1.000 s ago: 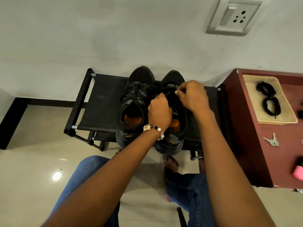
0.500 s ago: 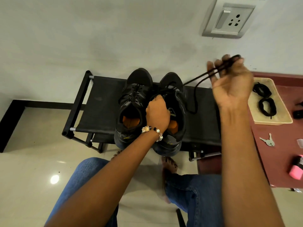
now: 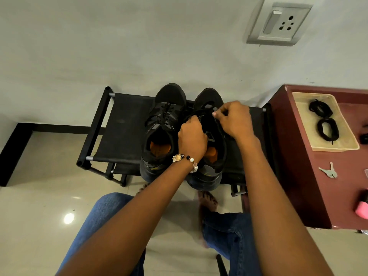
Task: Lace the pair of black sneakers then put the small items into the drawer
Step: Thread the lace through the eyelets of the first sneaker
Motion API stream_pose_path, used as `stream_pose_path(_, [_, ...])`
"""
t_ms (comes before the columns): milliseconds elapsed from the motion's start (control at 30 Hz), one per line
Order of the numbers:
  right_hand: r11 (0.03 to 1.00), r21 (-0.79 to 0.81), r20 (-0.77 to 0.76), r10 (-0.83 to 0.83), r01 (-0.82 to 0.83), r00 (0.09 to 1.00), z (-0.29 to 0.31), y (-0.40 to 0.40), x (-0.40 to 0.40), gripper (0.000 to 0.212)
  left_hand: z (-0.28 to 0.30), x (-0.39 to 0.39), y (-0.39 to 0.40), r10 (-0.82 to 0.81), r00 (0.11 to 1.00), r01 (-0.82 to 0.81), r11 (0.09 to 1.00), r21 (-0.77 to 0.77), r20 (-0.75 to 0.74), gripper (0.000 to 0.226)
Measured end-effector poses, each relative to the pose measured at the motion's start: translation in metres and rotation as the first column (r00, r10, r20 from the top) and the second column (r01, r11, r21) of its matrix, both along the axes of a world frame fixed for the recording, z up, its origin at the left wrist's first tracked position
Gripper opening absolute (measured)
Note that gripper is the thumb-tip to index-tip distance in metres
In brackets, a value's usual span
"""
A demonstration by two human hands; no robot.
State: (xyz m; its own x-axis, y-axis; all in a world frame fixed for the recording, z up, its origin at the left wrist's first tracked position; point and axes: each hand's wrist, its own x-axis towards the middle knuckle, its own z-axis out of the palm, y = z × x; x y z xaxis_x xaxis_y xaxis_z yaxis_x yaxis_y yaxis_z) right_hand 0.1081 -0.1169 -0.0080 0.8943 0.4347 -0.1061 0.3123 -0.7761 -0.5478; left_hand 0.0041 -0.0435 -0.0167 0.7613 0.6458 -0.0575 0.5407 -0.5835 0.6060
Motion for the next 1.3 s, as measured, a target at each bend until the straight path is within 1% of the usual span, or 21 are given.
stream_pose_path(100, [0.998,-0.06,0.042,0.016,-0.013,0.999,-0.002,0.001,-0.002,0.014,-0.001,0.001,0.0,-0.007,1.0,0.007,1.0,0.001,0.0,0.028])
stream_pose_path(233, [0.999,-0.025,0.03,0.046,-0.045,0.998,-0.001,-0.003,0.0,0.014,0.0,0.001,-0.001,-0.012,1.0,0.012,1.0,-0.003,-0.015,0.03])
stream_pose_path(300, [0.993,0.111,-0.093,-0.035,0.045,0.995,0.001,-0.004,0.001,0.014,0.001,0.001,0.0,-0.013,1.0,0.013,1.0,-0.006,-0.018,0.032])
stream_pose_path(333, [0.956,0.246,-0.228,-0.102,0.159,0.968,0.005,-0.007,0.002,0.016,0.001,0.001,0.0,-0.012,1.0,0.012,1.0,-0.007,-0.019,0.033])
stream_pose_path(367, [0.866,0.395,-0.393,-0.143,0.308,0.908,0.009,-0.011,0.005,0.019,0.0,0.0,0.001,-0.014,1.0,0.014,1.0,-0.008,-0.02,0.033])
stream_pose_path(433, [0.53,0.576,-0.701,-0.069,0.622,0.709,0.024,-0.03,0.012,0.025,0.0,0.0,0.002,-0.014,1.0,0.014,1.0,-0.013,-0.015,0.034])
stream_pose_path(467, [0.374,0.603,-0.758,-0.005,0.705,0.652,0.032,-0.043,0.017,0.026,-0.001,0.0,0.002,-0.012,1.0,0.012,1.0,-0.018,-0.009,0.035])
stream_pose_path(500, [0.294,0.619,-0.763,0.006,0.728,0.646,0.036,-0.055,0.023,0.027,-0.001,0.0,0.001,-0.011,1.0,0.011,1.0,-0.021,-0.004,0.035])
stream_pose_path(533, [0.31,0.625,-0.744,-0.042,0.717,0.666,0.041,-0.065,0.024,0.026,0.0,0.0,0.001,-0.013,1.0,0.013,1.0,-0.021,0.0,0.036])
stream_pose_path(600, [0.522,0.555,-0.656,-0.204,0.647,0.727,0.036,-0.069,0.022,0.022,0.0,0.0,0.002,-0.02,1.0,0.02,0.999,-0.031,0.009,0.044])
stream_pose_path(667, [0.787,0.326,-0.562,-0.285,0.525,0.776,0.022,-0.063,0.015,0.018,-0.001,0.0,0.002,-0.024,0.999,0.026,0.998,-0.061,0.034,0.058])
stream_pose_path(700, [0.889,0.178,-0.465,-0.302,0.422,0.832,0.015,-0.056,0.011,0.016,-0.003,-0.001,0.003,-0.02,0.999,0.024,0.996,-0.083,0.045,0.065])
stream_pose_path(733, [0.945,0.04,-0.322,-0.294,0.323,0.9,0.011,-0.05,0.009,0.017,-0.003,-0.001,0.003,-0.014,0.999,0.02,0.994,-0.105,0.051,0.071])
stream_pose_path(767, [0.967,-0.048,-0.163,-0.255,0.25,0.953,0.01,-0.041,0.007,0.023,-0.003,0.0,0.003,-0.005,0.999,0.012,0.992,-0.127,0.054,0.075])
stream_pose_path(800, [0.98,-0.052,-0.03,-0.194,0.192,0.981,0.013,-0.031,0.004,0.028,-0.003,-0.001,0.003,0.008,0.998,0.001,0.989,-0.149,0.058,0.079])
stream_pose_path(867, [0.997,0.058,0.103,-0.057,0.051,0.993,0.022,-0.01,-0.004,0.031,-0.004,-0.001,0.004,0.035,0.995,-0.018,0.982,-0.189,0.088,0.085])
stream_pose_path(933, [0.996,-0.026,0.171,0.09,-0.087,0.981,0.021,0.009,-0.014,0.035,-0.006,0.0,0.005,0.06,0.992,-0.035,0.975,-0.22,0.11,0.086])
stream_pose_path(1000, [0.961,-0.243,0.132,0.168,-0.132,0.977,0.013,0.019,-0.026,0.045,-0.008,0.001,0.006,0.081,0.992,-0.057,0.969,-0.241,0.092,0.083])
stream_pose_path(1067, [0.934,-0.328,0.062,0.169,-0.14,0.984,0.007,0.021,-0.032,0.052,-0.01,0.003,0.007,0.088,0.994,-0.071,0.967,-0.243,0.063,0.077])
stream_pose_path(1200, [0.941,-0.316,0.034,0.138,-0.121,0.99,0.007,0.019,-0.028,0.042,-0.011,0.003,0.008,0.039,0.995,-0.023,0.983,-0.18,0.088,0.059])
stream_pose_path(1300, [0.97,-0.21,-0.022,0.12,-0.122,0.993,0.004,0.018,-0.023,0.04,-0.011,0.003,0.006,0.009,0.996,0.0,0.995,-0.1,0.088,0.048])
